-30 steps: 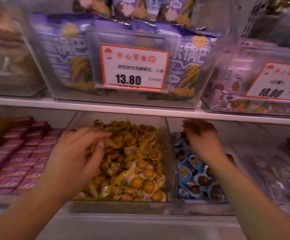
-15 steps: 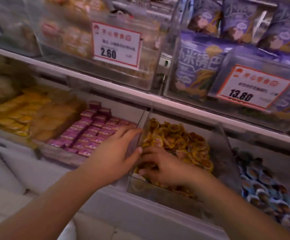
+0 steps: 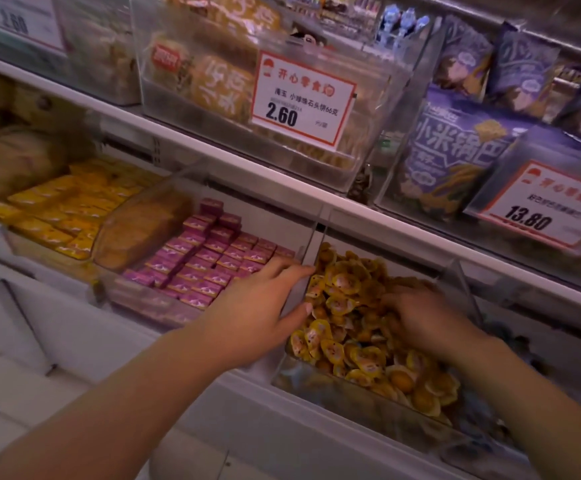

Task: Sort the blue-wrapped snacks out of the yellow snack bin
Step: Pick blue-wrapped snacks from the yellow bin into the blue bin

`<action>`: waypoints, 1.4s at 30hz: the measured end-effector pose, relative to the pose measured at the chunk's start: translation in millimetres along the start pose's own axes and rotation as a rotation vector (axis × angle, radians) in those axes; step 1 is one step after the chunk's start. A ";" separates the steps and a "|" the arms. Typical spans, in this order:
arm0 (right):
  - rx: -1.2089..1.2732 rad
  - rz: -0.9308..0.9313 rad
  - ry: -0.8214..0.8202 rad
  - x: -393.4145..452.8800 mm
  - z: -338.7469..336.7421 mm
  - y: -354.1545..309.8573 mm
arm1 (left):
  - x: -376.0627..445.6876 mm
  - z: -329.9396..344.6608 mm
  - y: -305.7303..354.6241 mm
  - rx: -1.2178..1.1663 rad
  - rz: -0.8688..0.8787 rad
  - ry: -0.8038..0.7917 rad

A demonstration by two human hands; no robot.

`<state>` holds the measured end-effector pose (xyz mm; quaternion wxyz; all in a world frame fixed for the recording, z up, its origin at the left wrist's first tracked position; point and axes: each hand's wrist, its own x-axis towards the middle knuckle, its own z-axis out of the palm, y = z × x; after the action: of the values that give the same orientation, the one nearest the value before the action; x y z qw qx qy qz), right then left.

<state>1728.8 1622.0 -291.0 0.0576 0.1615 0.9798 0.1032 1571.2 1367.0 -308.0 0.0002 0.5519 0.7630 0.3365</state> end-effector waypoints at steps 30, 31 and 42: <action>0.580 -0.266 -0.283 9.5 -22.3 -108.2 | 2.8 1.3 -0.7 -0.053 -0.012 0.016; 0.530 -0.285 -0.353 12.7 -18.4 -109.7 | 2.6 1.3 -0.7 -0.053 -0.011 0.016; 0.250 -0.313 -0.415 28.7 -2.6 -108.0 | 1.5 1.2 -2.2 -0.054 -0.005 0.009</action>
<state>1668.4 1530.8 -314.6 0.2515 0.0316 0.9652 -0.0639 1569.2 1368.5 -309.6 0.0125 0.5481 0.7551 0.3594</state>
